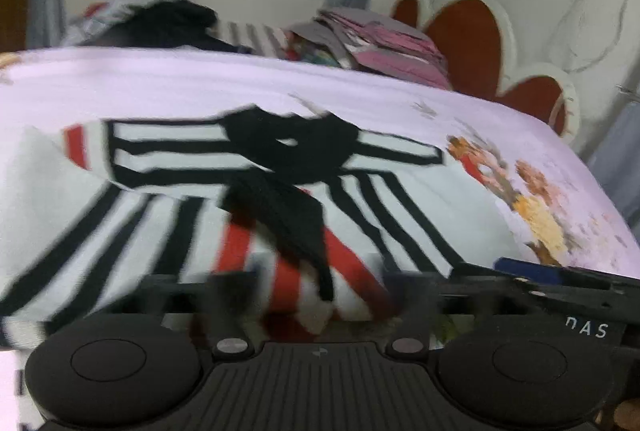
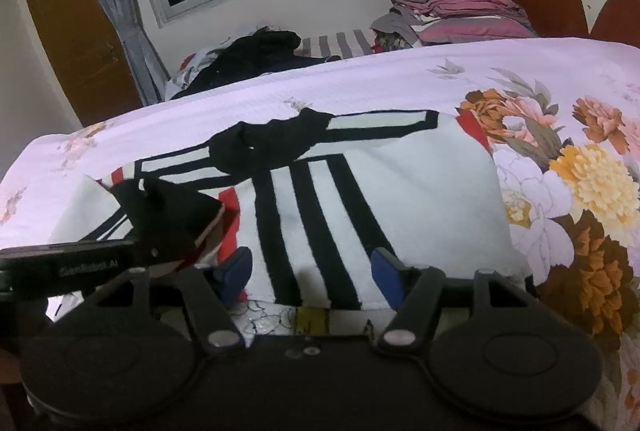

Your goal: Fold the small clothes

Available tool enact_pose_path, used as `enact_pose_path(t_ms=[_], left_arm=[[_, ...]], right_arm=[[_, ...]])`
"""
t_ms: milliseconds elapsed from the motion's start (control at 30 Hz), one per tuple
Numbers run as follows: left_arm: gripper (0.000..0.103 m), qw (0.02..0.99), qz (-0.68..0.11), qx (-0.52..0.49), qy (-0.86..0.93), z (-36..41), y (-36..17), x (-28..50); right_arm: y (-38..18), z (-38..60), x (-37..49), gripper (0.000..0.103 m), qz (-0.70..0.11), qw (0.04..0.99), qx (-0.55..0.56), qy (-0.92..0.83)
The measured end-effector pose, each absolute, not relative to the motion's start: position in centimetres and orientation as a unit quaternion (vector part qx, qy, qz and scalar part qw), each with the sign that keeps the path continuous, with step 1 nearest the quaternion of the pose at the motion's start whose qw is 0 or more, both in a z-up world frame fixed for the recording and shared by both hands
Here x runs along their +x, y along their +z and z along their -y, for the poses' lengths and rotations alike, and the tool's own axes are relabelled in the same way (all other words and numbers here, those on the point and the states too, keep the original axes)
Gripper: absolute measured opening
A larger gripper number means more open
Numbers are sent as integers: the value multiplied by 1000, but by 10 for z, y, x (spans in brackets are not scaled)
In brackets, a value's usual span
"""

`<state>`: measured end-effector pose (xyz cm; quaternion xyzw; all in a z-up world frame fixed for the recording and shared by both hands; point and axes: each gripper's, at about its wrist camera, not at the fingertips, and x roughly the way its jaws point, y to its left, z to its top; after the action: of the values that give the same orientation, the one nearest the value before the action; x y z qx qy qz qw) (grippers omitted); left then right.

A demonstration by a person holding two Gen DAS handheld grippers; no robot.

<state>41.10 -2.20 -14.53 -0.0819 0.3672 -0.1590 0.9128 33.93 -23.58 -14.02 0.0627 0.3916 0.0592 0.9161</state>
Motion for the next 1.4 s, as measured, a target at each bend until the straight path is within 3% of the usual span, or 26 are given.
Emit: enact_pose_path(t_ms=[100, 600, 700, 767, 800, 867, 967, 1000, 1167, 1267, 1400], left_arm=[[87, 925, -341, -79, -147, 10, -136, 398], [87, 939, -338, -56, 18, -130, -139, 355], [87, 936, -348, -51, 24, -140, -153, 351], [87, 935, -352, -44, 23, -138, -160, 352], [87, 935, -352, -40, 19, -135, -165, 354], [86, 936, -352, -30, 11, -128, -171, 361], [86, 938, -347, -20, 6, -118, -178, 370], [82, 939, -342, -20, 6, -116, -178, 371], [36, 937, -349, -27, -8, -107, -185, 385], [30, 935, -352, -43, -12, -104, -188, 385], [29, 931, -363, -46, -15, -105, -191, 385]], right_arm=[[-138, 232, 340, 73, -388, 917, 66, 70], [-153, 126, 371, 71, -401, 903, 3, 155], [-162, 120, 381, 48, -417, 898, -1, 144], [-164, 121, 386, 23, -421, 897, 1, 134], [-164, 123, 387, 21, -420, 898, 3, 132], [-157, 129, 387, 7, -410, 903, 14, 131], [-138, 147, 383, 7, -380, 917, 28, 116], [-133, 156, 382, 6, -372, 922, 30, 107], [-135, 205, 384, 6, -384, 919, 56, 61], [-150, 222, 381, 6, -404, 911, 70, 41], [-169, 237, 379, 9, -433, 896, 96, 22]])
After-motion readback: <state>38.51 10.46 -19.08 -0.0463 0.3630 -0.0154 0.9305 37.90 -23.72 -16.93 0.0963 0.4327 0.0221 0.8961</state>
